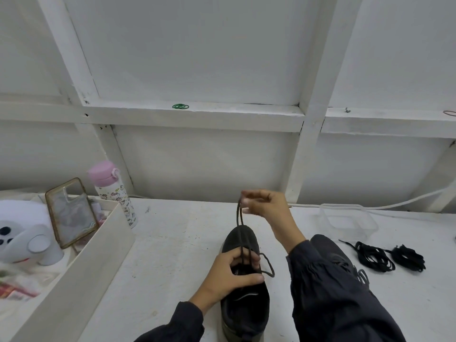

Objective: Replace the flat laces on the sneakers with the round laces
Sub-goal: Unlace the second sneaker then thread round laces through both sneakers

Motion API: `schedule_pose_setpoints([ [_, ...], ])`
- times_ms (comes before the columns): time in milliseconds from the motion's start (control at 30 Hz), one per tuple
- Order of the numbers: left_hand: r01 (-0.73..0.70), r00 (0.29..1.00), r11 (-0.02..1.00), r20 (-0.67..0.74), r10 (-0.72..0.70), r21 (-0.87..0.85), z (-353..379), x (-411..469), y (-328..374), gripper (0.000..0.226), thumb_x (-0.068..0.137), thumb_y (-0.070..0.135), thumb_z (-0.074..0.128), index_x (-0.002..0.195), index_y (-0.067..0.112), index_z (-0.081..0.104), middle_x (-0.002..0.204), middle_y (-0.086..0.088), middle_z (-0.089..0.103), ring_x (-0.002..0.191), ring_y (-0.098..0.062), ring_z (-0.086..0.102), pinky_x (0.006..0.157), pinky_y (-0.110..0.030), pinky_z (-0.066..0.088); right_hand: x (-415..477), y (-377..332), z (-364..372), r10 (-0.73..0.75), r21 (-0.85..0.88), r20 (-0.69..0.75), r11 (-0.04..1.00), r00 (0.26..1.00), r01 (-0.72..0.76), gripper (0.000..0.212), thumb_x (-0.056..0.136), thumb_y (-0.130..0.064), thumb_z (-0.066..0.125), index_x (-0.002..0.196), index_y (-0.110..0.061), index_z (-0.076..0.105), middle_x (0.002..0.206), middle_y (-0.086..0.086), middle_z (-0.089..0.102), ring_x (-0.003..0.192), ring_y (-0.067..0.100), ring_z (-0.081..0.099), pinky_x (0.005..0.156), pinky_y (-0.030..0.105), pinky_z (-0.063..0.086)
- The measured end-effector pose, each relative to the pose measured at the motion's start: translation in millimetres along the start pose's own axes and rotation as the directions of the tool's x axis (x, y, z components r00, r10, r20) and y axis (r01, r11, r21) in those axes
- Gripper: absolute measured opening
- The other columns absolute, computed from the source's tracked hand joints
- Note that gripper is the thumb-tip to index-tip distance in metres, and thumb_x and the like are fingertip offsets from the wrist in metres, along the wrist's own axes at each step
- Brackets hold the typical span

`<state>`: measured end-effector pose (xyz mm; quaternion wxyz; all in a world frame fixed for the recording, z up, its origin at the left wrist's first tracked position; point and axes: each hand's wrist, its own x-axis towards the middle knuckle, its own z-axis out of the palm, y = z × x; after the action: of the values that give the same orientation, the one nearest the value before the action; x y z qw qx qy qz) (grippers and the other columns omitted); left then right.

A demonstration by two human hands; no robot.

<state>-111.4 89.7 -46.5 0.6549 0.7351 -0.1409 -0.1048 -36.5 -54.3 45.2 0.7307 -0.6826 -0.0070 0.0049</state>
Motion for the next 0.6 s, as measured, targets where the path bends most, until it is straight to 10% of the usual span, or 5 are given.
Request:
schedule_pose_setpoints([
  [100, -0.008, 1.000, 1.000, 0.002, 0.008, 0.001, -0.4, 0.4, -1.7, 0.038, 0.070, 0.023, 0.087, 0.103, 0.016, 0.069, 0.097, -0.003, 0.073, 0.096, -0.017, 0.069, 0.094, -0.029, 0.052, -2.8, 17.0, -22.8, 0.165, -0.413, 0.043, 0.901, 0.985, -0.133, 0.055, 0.083, -0.026, 0.077, 0.129, -0.004, 0.056, 0.119, 0.011, 0.064, 0.074, 0.026, 0.073, 0.052, 0.023, 0.053],
  [200, -0.010, 1.000, 1.000, 0.002, 0.010, -0.006, -0.5, 1.2, -2.2, 0.040, 0.071, 0.023, 0.087, 0.105, 0.014, 0.069, 0.097, -0.003, 0.074, 0.096, -0.018, 0.069, 0.092, -0.027, 0.052, -18.9, 26.3, -41.2, 0.323, -0.677, 0.125, 0.719, 0.938, -0.158, 0.048, 0.084, -0.052, 0.068, 0.093, -0.005, 0.071, 0.091, 0.004, 0.073, 0.061, 0.018, 0.069, 0.044, 0.020, 0.039],
  [433, -0.025, 1.000, 0.999, 0.008, 0.025, 0.043, 0.1, 1.2, -0.1, 0.032, 0.074, 0.027, 0.083, 0.102, 0.019, 0.070, 0.097, 0.002, 0.073, 0.097, -0.015, 0.069, 0.091, -0.026, 0.052, -51.3, 40.6, -19.7, 0.161, -0.480, 0.205, 0.876, 0.966, -0.044, 0.018, 0.077, -0.031, 0.081, 0.086, -0.015, 0.080, 0.075, 0.004, 0.071, 0.060, 0.009, 0.062, 0.067, 0.029, 0.053],
  [600, -0.021, 1.000, 0.997, 0.024, 0.019, 0.074, -0.8, 1.0, 2.3, 0.029, 0.075, 0.026, 0.083, 0.099, 0.018, 0.069, 0.095, 0.004, 0.073, 0.095, -0.011, 0.067, 0.089, -0.023, 0.051, -51.6, 34.9, -11.0, 0.055, -0.410, 0.137, 0.912, 0.989, 0.006, 0.014, 0.075, -0.010, 0.081, 0.071, 0.001, 0.073, 0.061, 0.024, 0.065, 0.047, 0.029, 0.056, 0.051, 0.032, 0.046],
])
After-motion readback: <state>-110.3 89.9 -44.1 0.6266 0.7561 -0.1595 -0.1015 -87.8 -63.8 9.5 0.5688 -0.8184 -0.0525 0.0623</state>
